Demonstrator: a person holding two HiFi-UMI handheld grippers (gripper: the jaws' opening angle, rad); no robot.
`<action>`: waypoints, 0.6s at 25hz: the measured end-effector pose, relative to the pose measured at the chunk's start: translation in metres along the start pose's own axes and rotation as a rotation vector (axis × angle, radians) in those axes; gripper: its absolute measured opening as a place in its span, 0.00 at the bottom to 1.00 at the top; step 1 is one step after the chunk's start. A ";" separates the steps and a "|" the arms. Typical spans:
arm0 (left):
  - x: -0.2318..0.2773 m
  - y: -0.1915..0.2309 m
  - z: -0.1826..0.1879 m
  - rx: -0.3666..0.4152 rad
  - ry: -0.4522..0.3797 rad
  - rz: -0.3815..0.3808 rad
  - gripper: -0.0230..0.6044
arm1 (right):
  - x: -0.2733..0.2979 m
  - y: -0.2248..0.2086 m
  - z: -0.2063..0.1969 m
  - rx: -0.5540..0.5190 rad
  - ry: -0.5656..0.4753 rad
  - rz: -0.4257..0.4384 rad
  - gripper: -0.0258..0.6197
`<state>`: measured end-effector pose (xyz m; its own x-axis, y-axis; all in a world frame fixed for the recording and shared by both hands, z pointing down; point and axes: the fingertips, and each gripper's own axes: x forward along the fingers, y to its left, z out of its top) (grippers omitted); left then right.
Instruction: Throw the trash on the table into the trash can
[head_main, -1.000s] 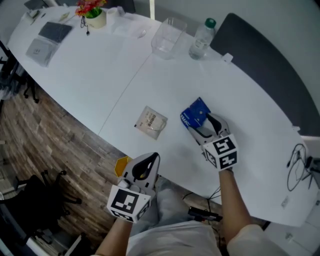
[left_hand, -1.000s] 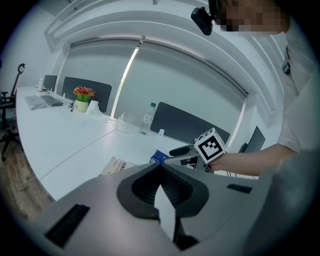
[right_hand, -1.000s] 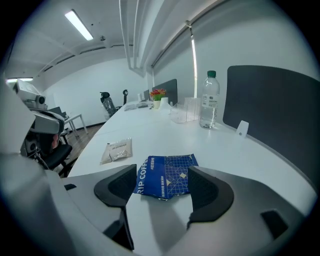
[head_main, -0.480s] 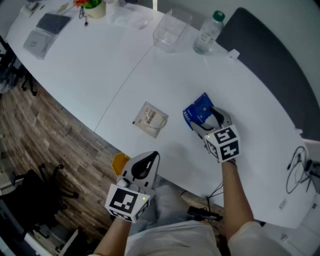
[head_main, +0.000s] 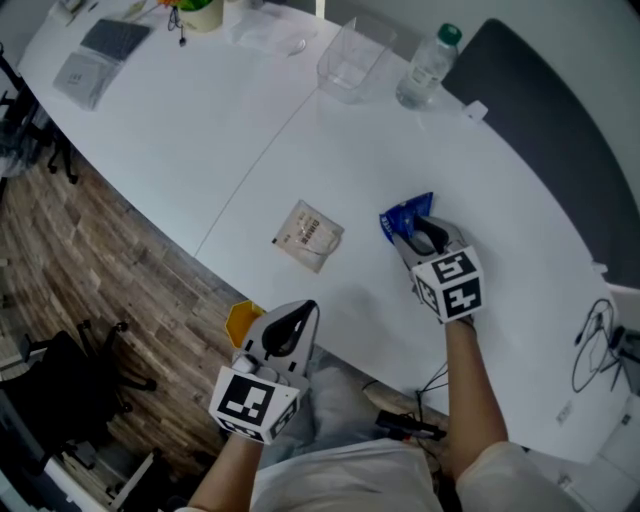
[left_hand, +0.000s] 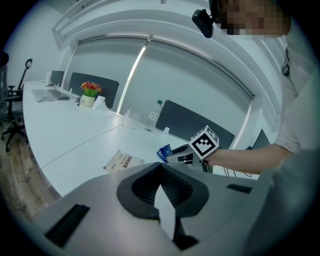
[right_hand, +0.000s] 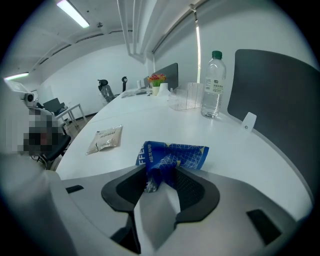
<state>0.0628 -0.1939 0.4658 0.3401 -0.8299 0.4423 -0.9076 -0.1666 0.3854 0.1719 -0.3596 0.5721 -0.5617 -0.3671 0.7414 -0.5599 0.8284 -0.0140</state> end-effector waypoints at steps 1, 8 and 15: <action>-0.001 0.001 0.000 0.000 0.000 0.002 0.04 | 0.000 0.001 0.000 -0.001 -0.002 -0.001 0.32; -0.010 0.006 -0.001 -0.004 -0.008 0.017 0.04 | 0.001 0.001 0.003 -0.028 0.003 -0.041 0.14; -0.018 0.007 -0.002 -0.004 -0.013 0.025 0.04 | 0.000 -0.001 0.004 -0.038 0.001 -0.063 0.09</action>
<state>0.0509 -0.1790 0.4624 0.3142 -0.8405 0.4415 -0.9149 -0.1438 0.3773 0.1702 -0.3623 0.5700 -0.5253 -0.4190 0.7406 -0.5709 0.8189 0.0584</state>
